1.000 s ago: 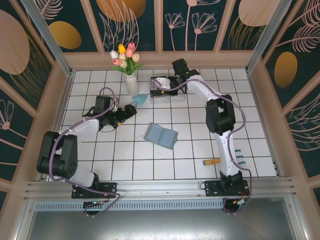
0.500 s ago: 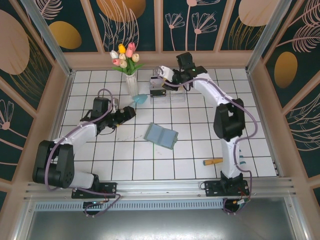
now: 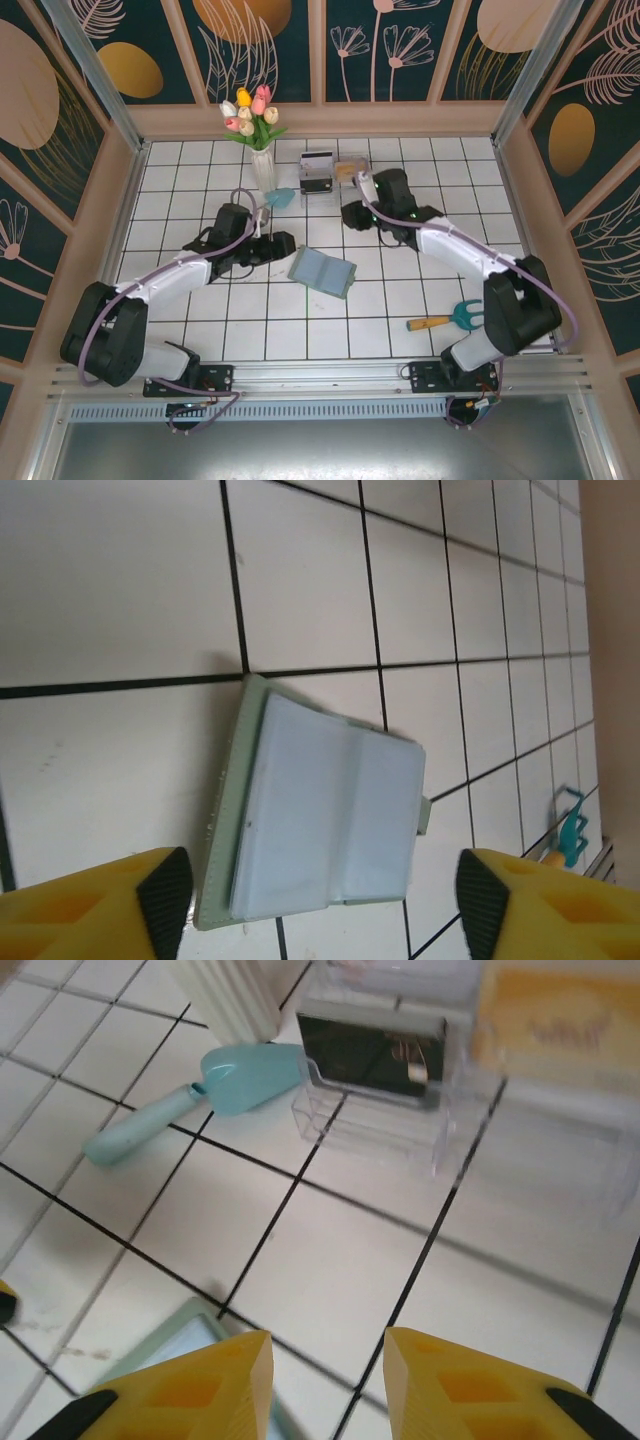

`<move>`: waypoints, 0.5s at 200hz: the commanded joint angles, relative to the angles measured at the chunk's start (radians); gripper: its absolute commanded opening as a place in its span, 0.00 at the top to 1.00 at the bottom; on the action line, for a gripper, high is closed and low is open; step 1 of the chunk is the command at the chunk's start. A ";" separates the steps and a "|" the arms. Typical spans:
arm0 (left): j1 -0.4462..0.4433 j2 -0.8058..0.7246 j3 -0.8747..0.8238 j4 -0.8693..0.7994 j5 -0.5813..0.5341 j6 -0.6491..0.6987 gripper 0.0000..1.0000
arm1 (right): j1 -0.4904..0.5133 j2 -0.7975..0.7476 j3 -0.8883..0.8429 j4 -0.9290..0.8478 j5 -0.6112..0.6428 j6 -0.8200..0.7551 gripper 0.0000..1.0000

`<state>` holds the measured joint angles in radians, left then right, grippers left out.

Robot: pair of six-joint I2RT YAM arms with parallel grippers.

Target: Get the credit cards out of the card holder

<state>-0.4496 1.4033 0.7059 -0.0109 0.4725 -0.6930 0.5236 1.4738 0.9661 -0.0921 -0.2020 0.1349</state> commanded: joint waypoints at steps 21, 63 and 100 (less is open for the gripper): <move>-0.056 0.110 0.057 0.014 0.045 0.011 0.39 | 0.036 -0.066 -0.094 -0.012 0.045 0.410 0.61; -0.086 0.213 0.097 -0.008 0.042 0.037 0.49 | 0.086 -0.038 -0.174 0.037 -0.026 0.583 0.61; -0.086 0.274 0.138 -0.087 -0.009 0.103 0.56 | 0.149 -0.002 -0.208 0.068 -0.082 0.695 0.62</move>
<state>-0.5316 1.6444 0.8055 -0.0353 0.4866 -0.6518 0.6304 1.4464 0.7795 -0.0731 -0.2348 0.6964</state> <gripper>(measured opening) 0.472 0.388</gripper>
